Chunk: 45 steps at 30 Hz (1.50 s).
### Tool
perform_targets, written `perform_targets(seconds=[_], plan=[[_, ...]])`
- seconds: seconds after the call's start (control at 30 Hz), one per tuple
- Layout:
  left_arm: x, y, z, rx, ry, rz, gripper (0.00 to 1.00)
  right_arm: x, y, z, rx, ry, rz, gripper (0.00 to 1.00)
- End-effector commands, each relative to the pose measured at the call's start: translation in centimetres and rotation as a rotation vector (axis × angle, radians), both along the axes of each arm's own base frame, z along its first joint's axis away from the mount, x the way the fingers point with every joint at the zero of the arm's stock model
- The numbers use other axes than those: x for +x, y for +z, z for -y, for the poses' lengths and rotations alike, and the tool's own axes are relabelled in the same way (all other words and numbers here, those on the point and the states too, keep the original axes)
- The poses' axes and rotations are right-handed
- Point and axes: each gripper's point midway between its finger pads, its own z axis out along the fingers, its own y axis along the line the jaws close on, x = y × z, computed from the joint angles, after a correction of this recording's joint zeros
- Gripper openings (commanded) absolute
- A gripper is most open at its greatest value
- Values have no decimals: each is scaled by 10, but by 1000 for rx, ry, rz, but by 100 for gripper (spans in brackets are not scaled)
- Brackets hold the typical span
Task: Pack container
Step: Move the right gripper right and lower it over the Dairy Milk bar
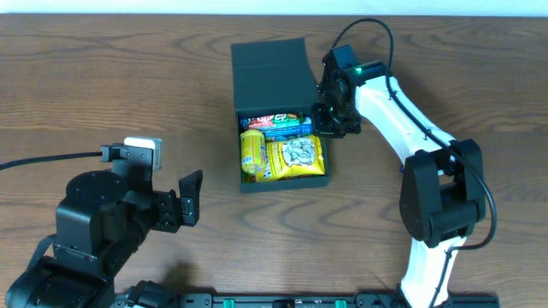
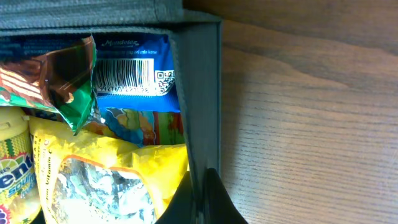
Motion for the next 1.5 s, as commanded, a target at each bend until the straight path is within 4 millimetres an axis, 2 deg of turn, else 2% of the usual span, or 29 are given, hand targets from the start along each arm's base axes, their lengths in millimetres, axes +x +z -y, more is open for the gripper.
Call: perform_targets(seconds=[0.0, 0.17, 0.47, 0.5, 0.53, 0.57, 0.63, 0.77, 0.9, 1.0, 1.03, 1.07, 1.13, 1.23, 1.33, 1.47], plan=[[-1, 9, -1, -10, 6, 20, 95, -1, -12, 18, -65, -94, -35, 1], [-1, 8, -1, -9, 6, 17, 95, -4, -14, 32, -131, -101, -45, 1], [-1, 8, -1, -9, 6, 17, 95, -4, -14, 32, -130, -52, -36, 1], [-1, 8, -1, -9, 6, 17, 95, -3, -13, 31, -127, -28, -30, 10], [-1, 8, -1, -9, 6, 18, 95, -2, -12, 30, -115, 0, -24, 45], [-1, 8, -1, -9, 6, 18, 95, -2, -9, 28, -101, 18, -21, 58], [-1, 8, -1, -9, 7, 18, 95, -1, 1, 21, -52, 55, -12, 99], [0, 10, -1, -11, 6, 25, 95, 8, 41, 22, -12, 66, 62, 99], [2, 9, 0, -11, 7, 23, 95, 12, 102, 30, 30, 94, 192, 99], [3, 8, 0, -8, 7, 16, 95, 12, 143, 54, 5, 73, 310, 99], [3, 7, 0, -7, 7, 14, 95, 12, 152, 67, -26, 56, 338, 99], [4, 7, 0, -6, 7, 11, 95, 11, 161, 89, -85, 37, 365, 99], [4, 7, 0, -6, 7, 10, 95, 7, 169, 130, -206, -18, 373, 99], [4, 7, 0, -6, 7, 10, 95, -2, 167, 188, -330, -112, 329, 99], [4, 7, 0, -6, 7, 11, 95, -6, 153, 213, -297, -163, 294, 99], [3, 5, 0, -3, 7, 4, 95, -8, 128, 225, -260, -165, 274, 94]])
